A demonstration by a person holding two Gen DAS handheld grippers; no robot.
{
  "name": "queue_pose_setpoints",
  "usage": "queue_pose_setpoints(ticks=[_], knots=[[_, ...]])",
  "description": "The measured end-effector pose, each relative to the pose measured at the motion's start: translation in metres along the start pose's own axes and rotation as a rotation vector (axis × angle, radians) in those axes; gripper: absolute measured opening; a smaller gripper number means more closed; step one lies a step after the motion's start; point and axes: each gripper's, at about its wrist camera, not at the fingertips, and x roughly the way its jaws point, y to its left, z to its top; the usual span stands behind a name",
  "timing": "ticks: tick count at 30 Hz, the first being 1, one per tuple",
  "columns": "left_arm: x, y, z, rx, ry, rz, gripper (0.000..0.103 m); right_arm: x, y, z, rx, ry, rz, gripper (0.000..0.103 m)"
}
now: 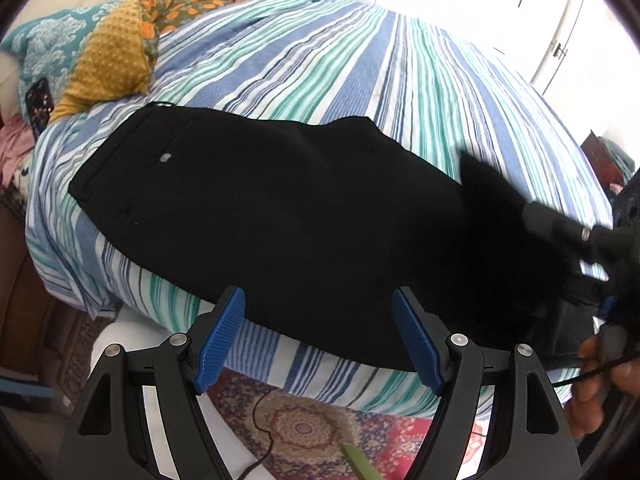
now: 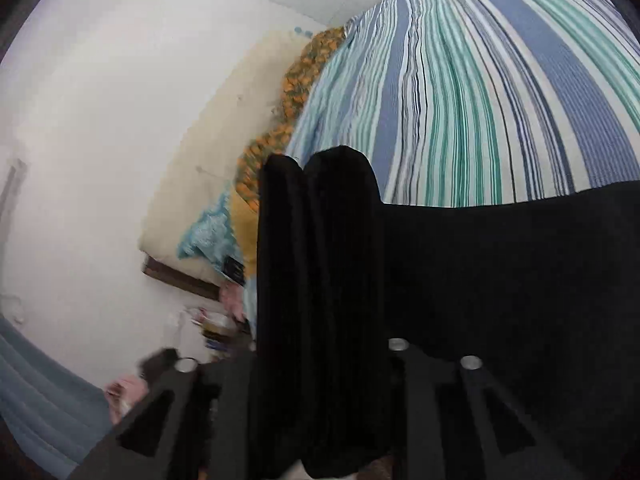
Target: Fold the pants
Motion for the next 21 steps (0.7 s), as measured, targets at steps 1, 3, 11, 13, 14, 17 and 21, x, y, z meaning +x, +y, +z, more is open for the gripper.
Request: queue_pose_setpoints(ticks=[1,3,11,13,14,17,21], knots=[[-0.002,0.005,-0.001,-0.014,-0.001,-0.023,0.078,0.016,0.006,-0.006,-0.053,0.059,-0.062,0.078],[-0.007,0.015,-0.004,-0.047,-0.007,-0.096,0.081,0.021,0.020,-0.021,-0.194,0.110,-0.136,0.082],[-0.002,-0.033,0.011,0.103,0.012,-0.313,0.078,-0.107,0.017,-0.088,-0.462,-0.073,-0.389,0.095],[0.014,-0.055,0.019,0.161,0.037,-0.269,0.056,-0.137,0.002,-0.093,-0.407,-0.114,-0.450,0.095],[0.024,-0.064,0.022,0.187,0.052,-0.241,0.053,-0.153,-0.003,-0.096,-0.383,-0.141,-0.475,0.095],[0.046,-0.078,0.025,0.232,0.097,-0.182,0.051,-0.174,-0.018,-0.095,-0.311,-0.207,-0.509,0.095],[0.057,-0.083,0.014,0.301,0.137,-0.125,0.041,-0.182,-0.024,-0.084,-0.291,-0.244,-0.511,0.095]])
